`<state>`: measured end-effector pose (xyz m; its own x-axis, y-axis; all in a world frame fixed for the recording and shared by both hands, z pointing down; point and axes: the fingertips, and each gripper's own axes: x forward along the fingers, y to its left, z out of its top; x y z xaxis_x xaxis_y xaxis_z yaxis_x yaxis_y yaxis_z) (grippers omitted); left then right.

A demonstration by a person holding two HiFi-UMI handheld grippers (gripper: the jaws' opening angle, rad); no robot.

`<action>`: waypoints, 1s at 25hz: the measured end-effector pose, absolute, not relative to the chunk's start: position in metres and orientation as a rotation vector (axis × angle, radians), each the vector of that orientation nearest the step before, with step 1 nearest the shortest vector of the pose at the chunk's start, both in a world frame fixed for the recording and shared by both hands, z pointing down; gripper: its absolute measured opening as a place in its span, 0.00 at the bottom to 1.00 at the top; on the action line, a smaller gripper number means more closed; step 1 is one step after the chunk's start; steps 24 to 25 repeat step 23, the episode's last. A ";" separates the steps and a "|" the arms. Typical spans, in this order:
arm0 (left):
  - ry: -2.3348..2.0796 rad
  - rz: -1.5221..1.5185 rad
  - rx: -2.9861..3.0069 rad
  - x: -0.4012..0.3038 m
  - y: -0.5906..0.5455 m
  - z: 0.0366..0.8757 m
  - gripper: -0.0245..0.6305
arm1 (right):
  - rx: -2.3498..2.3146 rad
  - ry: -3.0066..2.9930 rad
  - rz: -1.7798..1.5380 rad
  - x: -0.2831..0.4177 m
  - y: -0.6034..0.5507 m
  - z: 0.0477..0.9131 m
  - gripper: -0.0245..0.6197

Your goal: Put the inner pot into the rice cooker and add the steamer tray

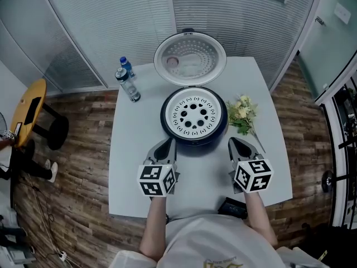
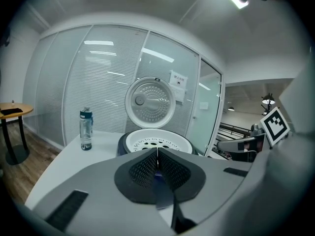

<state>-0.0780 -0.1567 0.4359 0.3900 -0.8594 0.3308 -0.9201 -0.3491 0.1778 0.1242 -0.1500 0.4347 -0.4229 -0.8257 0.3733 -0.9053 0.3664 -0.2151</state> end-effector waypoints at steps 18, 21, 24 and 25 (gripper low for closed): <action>-1.531 0.261 2.337 -0.081 -0.160 0.432 0.06 | 1.567 -2.430 0.580 0.120 -0.154 0.427 0.06; -1.542 0.264 2.342 -0.081 -0.161 0.432 0.06 | 1.566 -2.436 0.576 0.120 -0.158 0.426 0.06; -1.544 0.263 2.342 -0.080 -0.161 0.433 0.06 | 1.565 -2.439 0.572 0.121 -0.160 0.426 0.06; -1.544 0.263 2.342 -0.080 -0.161 0.433 0.06 | 1.565 -2.439 0.572 0.121 -0.160 0.426 0.06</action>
